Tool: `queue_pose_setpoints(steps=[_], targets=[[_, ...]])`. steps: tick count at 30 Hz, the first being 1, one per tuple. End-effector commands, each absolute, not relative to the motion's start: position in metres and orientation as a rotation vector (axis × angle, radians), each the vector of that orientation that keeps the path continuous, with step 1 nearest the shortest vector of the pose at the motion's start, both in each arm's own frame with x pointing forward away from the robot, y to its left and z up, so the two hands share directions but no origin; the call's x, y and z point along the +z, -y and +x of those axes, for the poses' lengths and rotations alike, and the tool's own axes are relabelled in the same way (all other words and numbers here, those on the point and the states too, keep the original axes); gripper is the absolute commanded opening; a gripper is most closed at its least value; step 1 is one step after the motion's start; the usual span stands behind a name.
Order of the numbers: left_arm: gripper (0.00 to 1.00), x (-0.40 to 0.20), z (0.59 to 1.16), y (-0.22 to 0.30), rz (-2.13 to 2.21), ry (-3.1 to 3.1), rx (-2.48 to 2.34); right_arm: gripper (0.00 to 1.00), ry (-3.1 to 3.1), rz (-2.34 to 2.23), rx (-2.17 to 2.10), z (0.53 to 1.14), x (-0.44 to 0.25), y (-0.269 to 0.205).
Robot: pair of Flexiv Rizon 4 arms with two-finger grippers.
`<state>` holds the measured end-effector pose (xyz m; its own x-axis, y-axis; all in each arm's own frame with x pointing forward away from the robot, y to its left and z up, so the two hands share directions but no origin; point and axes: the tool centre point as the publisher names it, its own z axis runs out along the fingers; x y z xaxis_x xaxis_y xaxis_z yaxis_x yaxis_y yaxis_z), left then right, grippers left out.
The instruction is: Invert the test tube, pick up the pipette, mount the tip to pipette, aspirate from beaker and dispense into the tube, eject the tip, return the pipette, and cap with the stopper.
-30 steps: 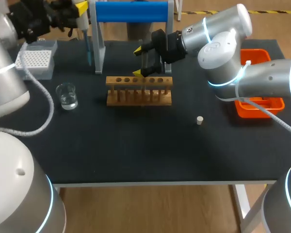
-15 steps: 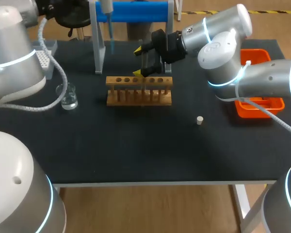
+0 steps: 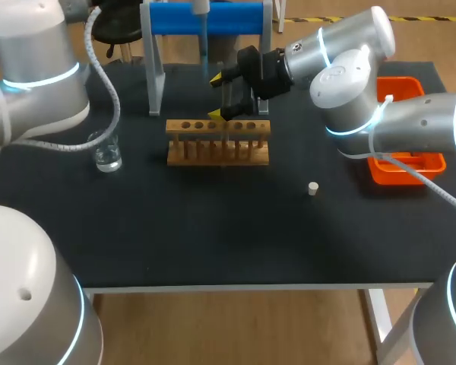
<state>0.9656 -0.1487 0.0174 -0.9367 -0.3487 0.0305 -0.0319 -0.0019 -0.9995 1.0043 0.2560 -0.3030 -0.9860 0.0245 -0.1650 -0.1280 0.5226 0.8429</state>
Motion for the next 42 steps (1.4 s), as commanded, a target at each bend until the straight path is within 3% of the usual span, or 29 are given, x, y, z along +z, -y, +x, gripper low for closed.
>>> queue_pose_setpoints(steps=[1,42], targets=[[0.0,0.018,0.98,0.162,-0.388,-2.083,-2.034,1.0,-2.606,-0.09,1.458,1.005,-0.303,-0.256],[0.0,0.012,0.992,0.181,-0.351,-2.132,-2.067,1.0,-2.606,-0.09,1.458,1.005,-0.303,-0.256]])
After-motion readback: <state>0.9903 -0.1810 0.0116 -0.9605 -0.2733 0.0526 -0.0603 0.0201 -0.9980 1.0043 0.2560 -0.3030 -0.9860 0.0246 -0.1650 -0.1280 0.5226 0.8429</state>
